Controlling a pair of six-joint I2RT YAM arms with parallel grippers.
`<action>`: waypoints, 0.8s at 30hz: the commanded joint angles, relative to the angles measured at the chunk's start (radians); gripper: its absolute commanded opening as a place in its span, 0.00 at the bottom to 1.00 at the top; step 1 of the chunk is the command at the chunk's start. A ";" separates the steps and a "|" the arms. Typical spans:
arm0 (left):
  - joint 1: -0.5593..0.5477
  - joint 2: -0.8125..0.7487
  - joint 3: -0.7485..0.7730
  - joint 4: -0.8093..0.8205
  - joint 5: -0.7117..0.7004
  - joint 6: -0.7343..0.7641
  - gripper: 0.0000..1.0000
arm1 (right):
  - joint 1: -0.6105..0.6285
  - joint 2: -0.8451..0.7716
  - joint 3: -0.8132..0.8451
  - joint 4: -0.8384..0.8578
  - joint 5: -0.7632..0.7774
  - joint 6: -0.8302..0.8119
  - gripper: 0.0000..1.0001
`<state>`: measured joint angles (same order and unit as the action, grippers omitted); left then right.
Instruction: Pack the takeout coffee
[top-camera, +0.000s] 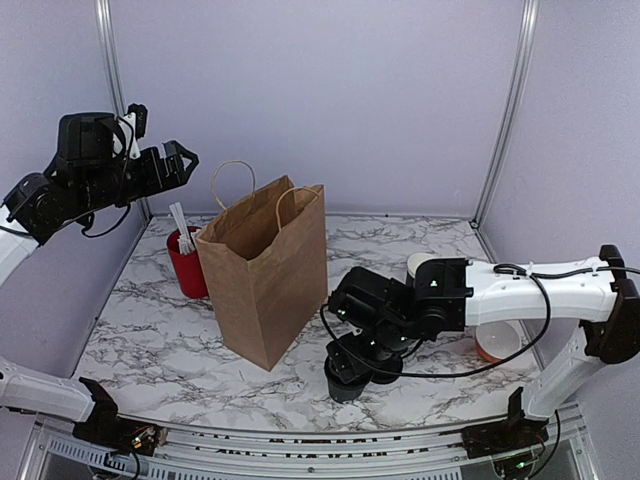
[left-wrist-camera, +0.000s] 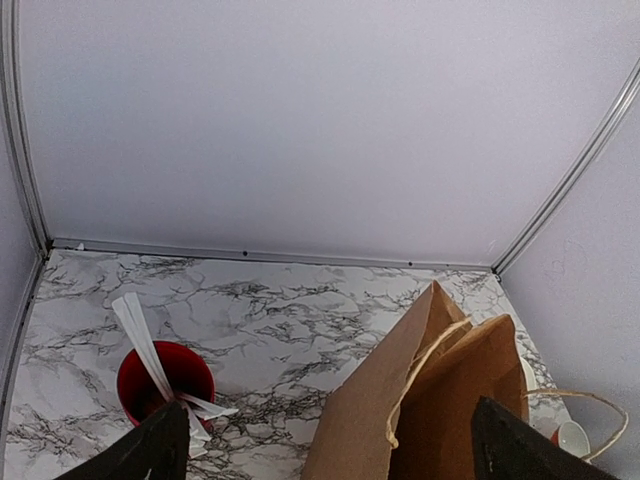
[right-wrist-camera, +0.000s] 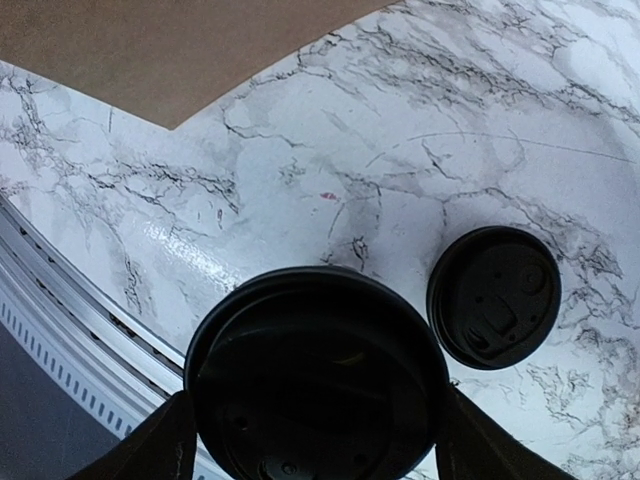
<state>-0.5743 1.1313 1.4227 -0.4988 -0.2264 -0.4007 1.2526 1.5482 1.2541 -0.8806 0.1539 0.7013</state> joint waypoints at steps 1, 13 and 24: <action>0.008 0.016 0.028 0.022 0.011 -0.004 0.99 | 0.001 0.004 0.009 -0.006 -0.017 -0.013 0.79; 0.025 0.025 0.029 0.027 0.032 0.002 0.98 | 0.037 0.113 0.110 -0.125 0.050 -0.026 0.77; 0.036 0.049 0.037 0.022 0.097 0.011 0.99 | 0.054 0.120 0.147 -0.160 0.102 -0.010 0.67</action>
<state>-0.5465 1.1568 1.4296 -0.4976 -0.1757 -0.4004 1.3006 1.6752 1.3815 -0.9981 0.2226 0.6830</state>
